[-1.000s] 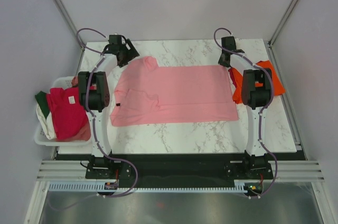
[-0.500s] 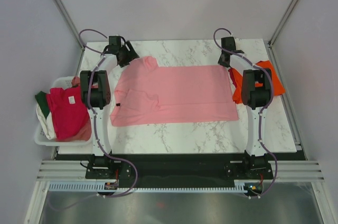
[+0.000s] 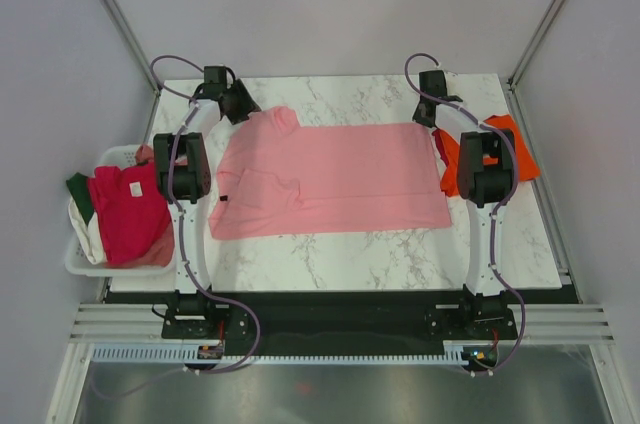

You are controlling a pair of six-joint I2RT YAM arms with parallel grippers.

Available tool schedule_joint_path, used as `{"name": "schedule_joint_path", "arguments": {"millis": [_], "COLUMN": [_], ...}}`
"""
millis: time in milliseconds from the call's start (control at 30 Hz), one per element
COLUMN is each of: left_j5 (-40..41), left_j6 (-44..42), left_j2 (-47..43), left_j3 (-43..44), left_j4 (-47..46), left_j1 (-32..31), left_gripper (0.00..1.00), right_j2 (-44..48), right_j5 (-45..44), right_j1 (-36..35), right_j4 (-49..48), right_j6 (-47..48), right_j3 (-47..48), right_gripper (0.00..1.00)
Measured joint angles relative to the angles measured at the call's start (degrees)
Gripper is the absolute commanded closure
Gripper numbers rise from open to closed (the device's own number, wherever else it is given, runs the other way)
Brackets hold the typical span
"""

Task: Fold and stack the t-shirts
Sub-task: Fold the tshirt

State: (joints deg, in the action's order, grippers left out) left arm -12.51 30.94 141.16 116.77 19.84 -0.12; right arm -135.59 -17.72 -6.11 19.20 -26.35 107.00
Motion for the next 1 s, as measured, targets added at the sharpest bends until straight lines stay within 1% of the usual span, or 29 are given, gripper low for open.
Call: {"name": "schedule_joint_path", "arguments": {"millis": [167,233,333,367,433,467,533,567,667,800,900,1000], "left_j5": [-1.6,-1.7,-1.9,-2.1,-2.6,-2.9,-3.3,-3.7,-5.4,-6.3,-6.4,-5.7], "left_j6": [0.0,0.0,-0.2,-0.3,-0.3,-0.2,-0.1,0.1,0.5,0.5,0.5,0.1], "left_j2": [0.7,0.7,0.7,0.8,1.4,1.9,3.2,3.8,5.2,5.5,4.1,1.1], "left_j3": [1.6,1.8,1.9,2.1,2.9,3.6,5.2,6.1,8.0,8.0,5.2,0.3], "left_j4": [2.1,3.0,4.2,4.5,5.5,5.7,6.0,6.2,6.3,5.8,3.6,2.3], "left_j1": [0.0,0.0,0.4,0.5,0.9,1.1,1.6,1.9,2.7,3.3,3.3,3.2], "left_gripper": [0.45,0.49,0.58,0.64,0.71,0.78,0.9,0.98,0.98,0.98,0.98,0.98], "right_j2": [0.1,0.2,0.2,0.2,0.2,0.2,0.2,0.2,0.2,0.3,0.6,1.1], "right_j5": [0.1,0.1,0.2,0.2,0.3,0.3,0.3,0.4,0.9,1.2,1.4,1.8], "right_j1": [0.0,0.0,0.0,0.0,0.0,0.0,0.0,0.0,0.0,0.1,0.1,0.1], "right_j4": [-0.4,-0.6,-0.7,-0.7,-0.8,-0.9,-0.9,-1.0,-1.1,-1.2,-1.7,-2.0], "right_j6": [-0.3,-0.4,-0.5,-0.6,-0.7,-0.7,-0.8,-0.8,-0.9,-0.9,-0.9,-1.2], "right_j3": [-0.3,-0.4,-0.5,-0.5,-0.5,-0.6,-0.6,-0.6,-0.6,-0.7,-1.3,-2.2], "right_gripper": [1.0,1.0,1.0,1.0,1.0,1.0,1.0,1.0,1.0,1.0,1.0,1.0]}}
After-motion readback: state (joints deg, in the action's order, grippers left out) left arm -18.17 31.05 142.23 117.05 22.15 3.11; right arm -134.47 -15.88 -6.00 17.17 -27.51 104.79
